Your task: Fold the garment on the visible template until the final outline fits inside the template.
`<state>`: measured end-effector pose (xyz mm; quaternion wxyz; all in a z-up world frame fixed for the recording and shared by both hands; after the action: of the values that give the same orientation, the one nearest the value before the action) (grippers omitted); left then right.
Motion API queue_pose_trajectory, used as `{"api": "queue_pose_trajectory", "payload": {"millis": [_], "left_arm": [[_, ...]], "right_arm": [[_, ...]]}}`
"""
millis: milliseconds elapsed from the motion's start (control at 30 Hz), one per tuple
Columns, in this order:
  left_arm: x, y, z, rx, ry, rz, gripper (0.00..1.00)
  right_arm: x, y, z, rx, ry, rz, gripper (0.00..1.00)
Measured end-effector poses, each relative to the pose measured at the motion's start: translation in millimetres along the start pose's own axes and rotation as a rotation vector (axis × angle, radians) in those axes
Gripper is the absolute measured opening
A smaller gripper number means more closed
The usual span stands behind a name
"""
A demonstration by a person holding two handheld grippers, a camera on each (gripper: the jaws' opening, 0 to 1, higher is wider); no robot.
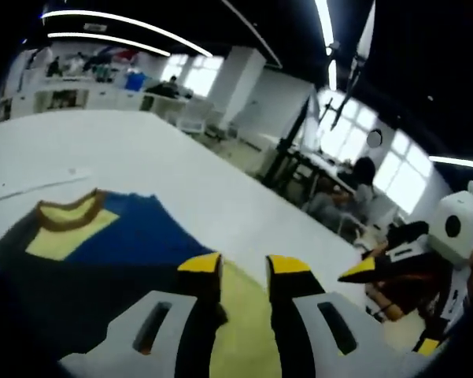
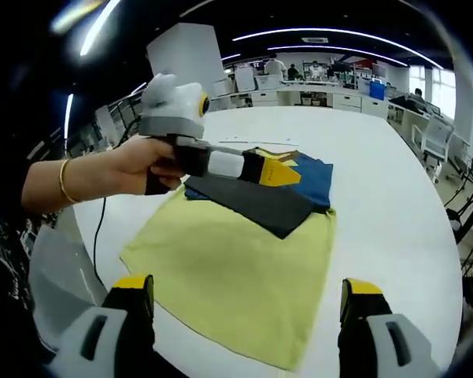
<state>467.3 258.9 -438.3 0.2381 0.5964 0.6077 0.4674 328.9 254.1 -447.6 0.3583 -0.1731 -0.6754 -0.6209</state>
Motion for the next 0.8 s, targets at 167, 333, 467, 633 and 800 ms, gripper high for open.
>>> {"api": "queue_pose_trajectory", "payload": {"millis": [167,333,467,633,800], "left_arm": [[11,5.2,4.9,-0.064,0.033,0.0,0.53],[28,9.3,15.4,-0.086,0.086,-0.006,0.76],[43,12.7,23.6,-0.09,0.127,-0.02,0.92],[66,15.8,33.1,-0.103,0.168,-0.02,0.99],[90,15.5,40.8,-0.109,0.208,-0.009,0.99]], "right_arm": [[-1,2.6,0,0.003,0.002,-0.006,0.99],[-2,5.3,-1,0.01,0.004,-0.009,0.99],[-3,7.5,-1,0.012,0.005,-0.014,0.99],[-5,8.4,-1,0.013,0.006,-0.014,0.99],[-4,20.7,-2,-0.07,0.017,-0.063,0.99]]}}
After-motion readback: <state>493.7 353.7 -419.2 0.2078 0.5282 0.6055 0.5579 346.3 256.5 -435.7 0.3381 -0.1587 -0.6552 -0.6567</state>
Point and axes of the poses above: the point that each gripper's makers call its tool centre point, and the gripper's own axes: x roughly backward along the fingers, z roughly to its left, y roughly out of its top, the point moved 1 cm from there along x, roughly backward along the fingers, and after that the axes turned 13 degrees about -y, right-handed, at the moved point
